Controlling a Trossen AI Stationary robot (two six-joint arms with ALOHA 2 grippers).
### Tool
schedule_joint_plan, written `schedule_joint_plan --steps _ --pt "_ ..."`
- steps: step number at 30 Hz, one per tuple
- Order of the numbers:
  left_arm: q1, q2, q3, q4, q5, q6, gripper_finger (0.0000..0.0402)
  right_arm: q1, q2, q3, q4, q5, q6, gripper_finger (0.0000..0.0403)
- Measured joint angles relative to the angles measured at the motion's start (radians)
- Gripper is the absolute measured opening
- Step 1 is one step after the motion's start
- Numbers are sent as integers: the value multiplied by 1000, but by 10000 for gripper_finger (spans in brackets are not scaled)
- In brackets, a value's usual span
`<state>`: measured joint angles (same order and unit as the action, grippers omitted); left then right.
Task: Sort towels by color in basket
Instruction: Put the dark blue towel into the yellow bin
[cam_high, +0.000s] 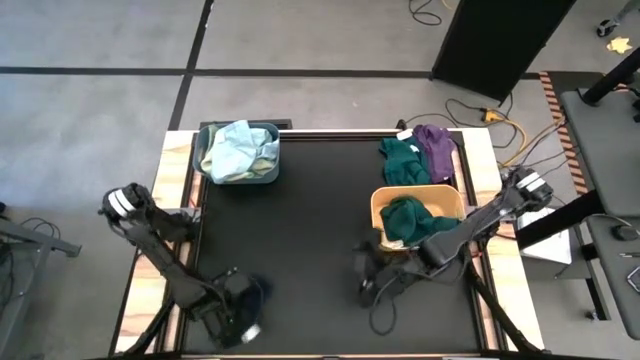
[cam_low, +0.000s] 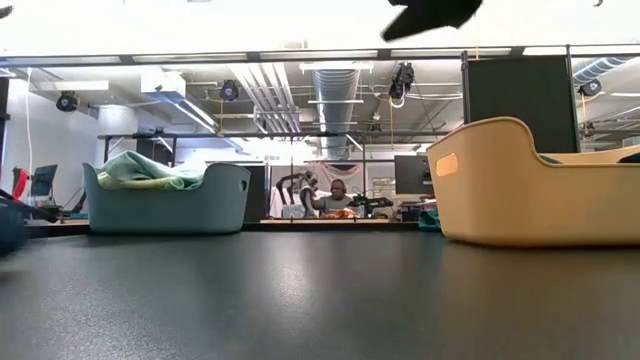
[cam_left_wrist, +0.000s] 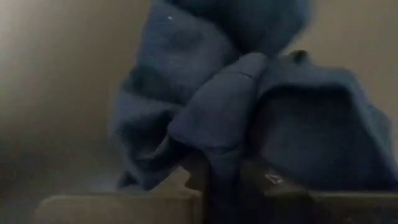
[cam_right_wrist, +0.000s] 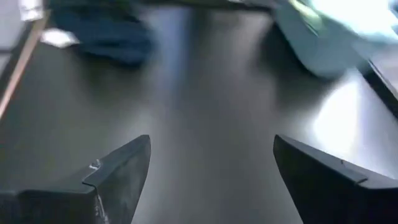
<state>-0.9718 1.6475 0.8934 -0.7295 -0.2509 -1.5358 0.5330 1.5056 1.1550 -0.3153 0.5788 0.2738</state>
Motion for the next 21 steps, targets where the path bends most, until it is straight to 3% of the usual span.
schedule_joint_plan --steps 6,8,10,16,21 --pt "66 -106 38 64 -428 96 24 2 171 -2 395 -80 -223 317" --pt "82 -125 42 200 -580 216 16 4 245 -8 519 -82 -257 315" --pt "94 -138 46 331 -662 357 12 4 316 -10 638 -81 -301 313" --pt "143 -128 44 627 -651 653 13 -7 400 53 751 72 -427 316" --pt "171 -127 43 667 -621 720 13 -8 405 90 774 19 -481 314"
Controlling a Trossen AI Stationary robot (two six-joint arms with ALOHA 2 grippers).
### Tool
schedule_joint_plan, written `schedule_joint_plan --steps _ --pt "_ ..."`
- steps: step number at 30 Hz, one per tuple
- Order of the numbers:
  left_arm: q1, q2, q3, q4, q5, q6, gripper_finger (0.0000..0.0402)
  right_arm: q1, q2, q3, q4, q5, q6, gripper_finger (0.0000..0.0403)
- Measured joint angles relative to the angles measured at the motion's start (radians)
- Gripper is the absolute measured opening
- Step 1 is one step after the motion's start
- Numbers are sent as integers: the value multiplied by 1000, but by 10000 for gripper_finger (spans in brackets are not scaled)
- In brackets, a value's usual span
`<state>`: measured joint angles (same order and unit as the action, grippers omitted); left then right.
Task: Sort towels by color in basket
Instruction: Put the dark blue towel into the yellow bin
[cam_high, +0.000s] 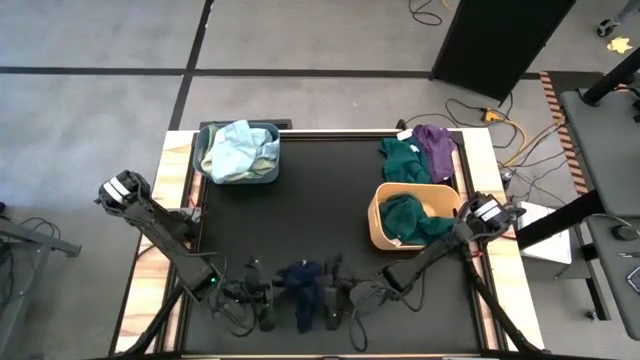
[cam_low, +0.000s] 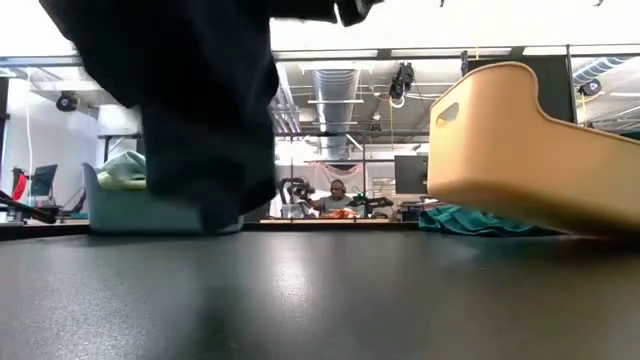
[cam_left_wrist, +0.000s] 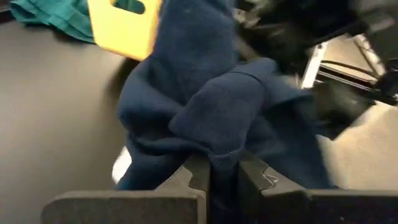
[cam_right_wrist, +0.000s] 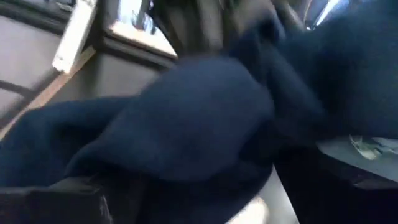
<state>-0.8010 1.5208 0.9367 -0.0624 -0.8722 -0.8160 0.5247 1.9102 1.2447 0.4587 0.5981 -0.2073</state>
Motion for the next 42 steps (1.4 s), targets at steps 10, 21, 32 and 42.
schedule_joint_plan --steps 10,21,32,42 --pt "52 0 0 105 78 175 29 -1 -37 24 -34 -3 69 220" --pt "60 -3 0 91 82 196 110 0 -42 51 -228 -4 112 19" --pt "-11 -81 2 -381 155 -151 213 5 -243 190 -1074 60 385 14" --pt "-76 -19 -10 -498 48 -340 219 -64 -547 228 -2034 149 1177 13"
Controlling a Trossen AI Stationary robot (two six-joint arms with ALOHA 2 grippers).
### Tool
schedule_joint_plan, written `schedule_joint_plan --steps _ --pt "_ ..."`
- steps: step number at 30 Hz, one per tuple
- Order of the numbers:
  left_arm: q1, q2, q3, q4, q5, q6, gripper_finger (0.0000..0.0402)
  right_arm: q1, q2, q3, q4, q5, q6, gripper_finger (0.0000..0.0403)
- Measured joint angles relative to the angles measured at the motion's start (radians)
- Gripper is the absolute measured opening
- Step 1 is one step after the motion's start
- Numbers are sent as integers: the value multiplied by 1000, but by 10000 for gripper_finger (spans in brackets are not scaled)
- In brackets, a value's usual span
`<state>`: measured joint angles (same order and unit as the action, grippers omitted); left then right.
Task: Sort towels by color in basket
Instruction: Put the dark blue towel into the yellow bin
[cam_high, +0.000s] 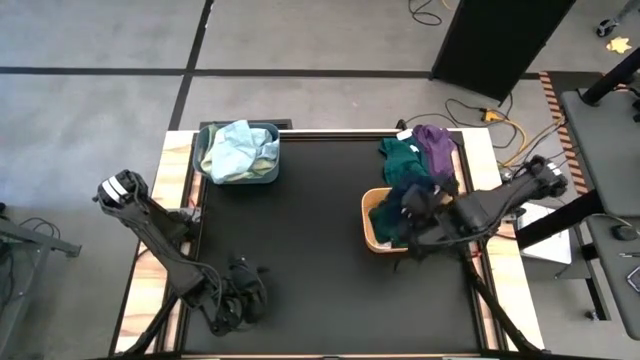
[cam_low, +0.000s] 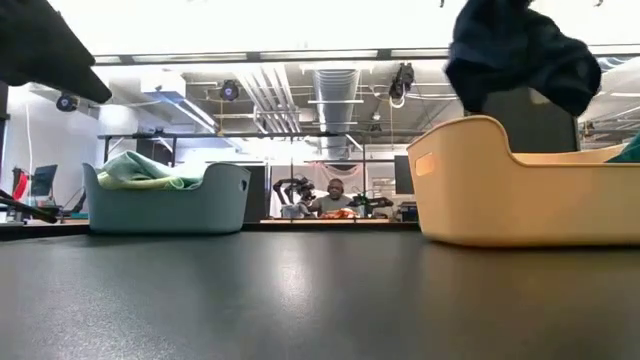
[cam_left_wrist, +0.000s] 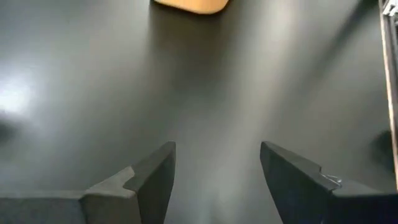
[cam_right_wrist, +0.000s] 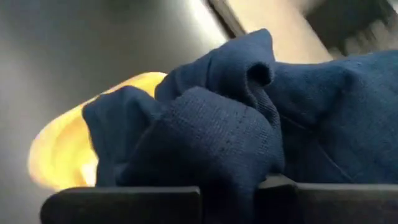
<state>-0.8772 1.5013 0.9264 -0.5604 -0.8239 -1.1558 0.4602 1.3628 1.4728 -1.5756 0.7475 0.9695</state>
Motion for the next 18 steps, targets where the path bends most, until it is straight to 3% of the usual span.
schedule_joint_plan --steps 6,10,18 --pt "5 17 -2 -4 -22 -14 219 -27 -144 -241 203 -63 182 13" --pt "49 15 -3 -10 81 22 218 -88 -149 -420 319 -174 233 13" --pt "151 13 -4 -9 187 124 212 -124 -151 -646 567 -146 393 20"
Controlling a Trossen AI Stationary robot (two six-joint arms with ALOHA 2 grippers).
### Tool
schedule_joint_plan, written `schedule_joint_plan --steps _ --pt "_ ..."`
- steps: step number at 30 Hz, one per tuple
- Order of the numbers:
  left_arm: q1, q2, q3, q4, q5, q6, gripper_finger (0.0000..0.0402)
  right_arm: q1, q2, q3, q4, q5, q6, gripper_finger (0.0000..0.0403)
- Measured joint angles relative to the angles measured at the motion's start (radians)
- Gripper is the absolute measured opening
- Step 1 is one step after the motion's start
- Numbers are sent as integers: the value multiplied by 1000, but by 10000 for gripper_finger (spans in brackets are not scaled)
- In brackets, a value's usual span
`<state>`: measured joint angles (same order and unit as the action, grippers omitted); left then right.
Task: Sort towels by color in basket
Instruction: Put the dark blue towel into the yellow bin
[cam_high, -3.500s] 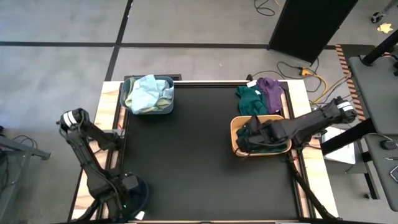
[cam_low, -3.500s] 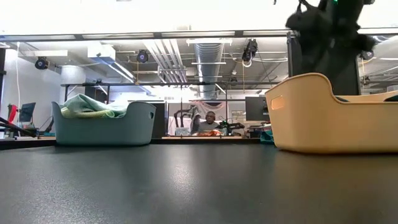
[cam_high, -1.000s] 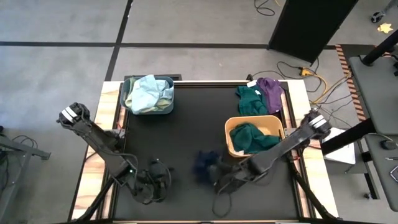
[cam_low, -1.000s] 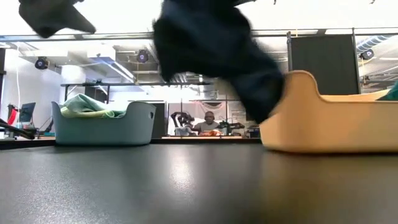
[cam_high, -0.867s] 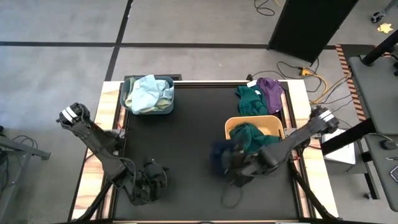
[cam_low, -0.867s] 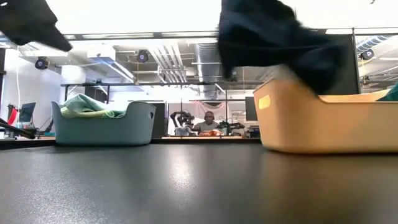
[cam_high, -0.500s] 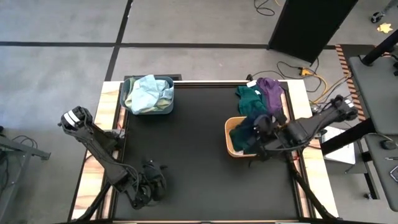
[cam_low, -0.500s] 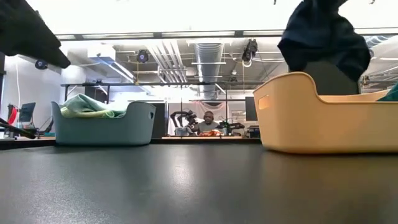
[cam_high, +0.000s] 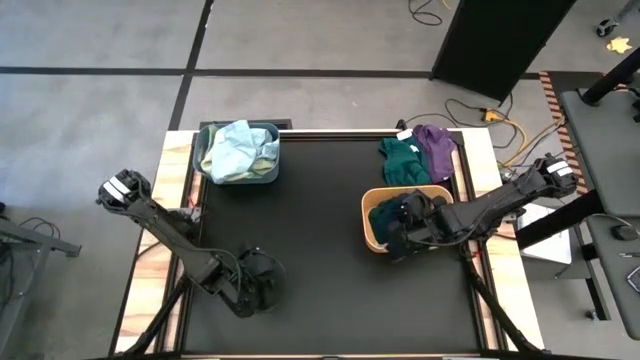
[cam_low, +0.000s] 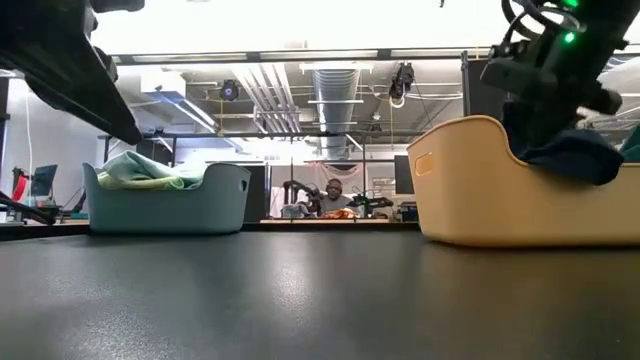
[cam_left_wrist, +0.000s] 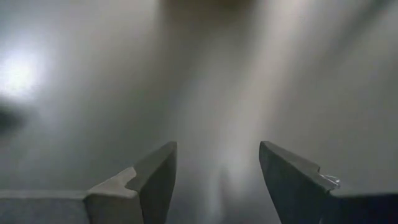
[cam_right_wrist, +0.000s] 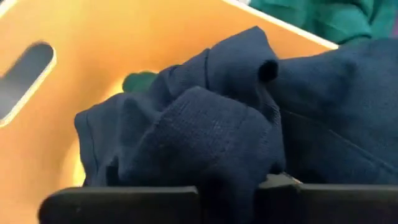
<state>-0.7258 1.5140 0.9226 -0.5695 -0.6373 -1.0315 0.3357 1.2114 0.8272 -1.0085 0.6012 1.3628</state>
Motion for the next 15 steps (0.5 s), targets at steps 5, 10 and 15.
schedule_joint_plan --steps 5,10,15 --pt "13 -15 0 -9 7 0 213 -6 19 -47 88 12 -11 71" --pt "35 -100 0 -132 -9 6 213 -40 53 -44 59 -72 -75 157" --pt "37 -233 -20 -175 -145 106 213 -65 24 40 -74 -173 -103 239"
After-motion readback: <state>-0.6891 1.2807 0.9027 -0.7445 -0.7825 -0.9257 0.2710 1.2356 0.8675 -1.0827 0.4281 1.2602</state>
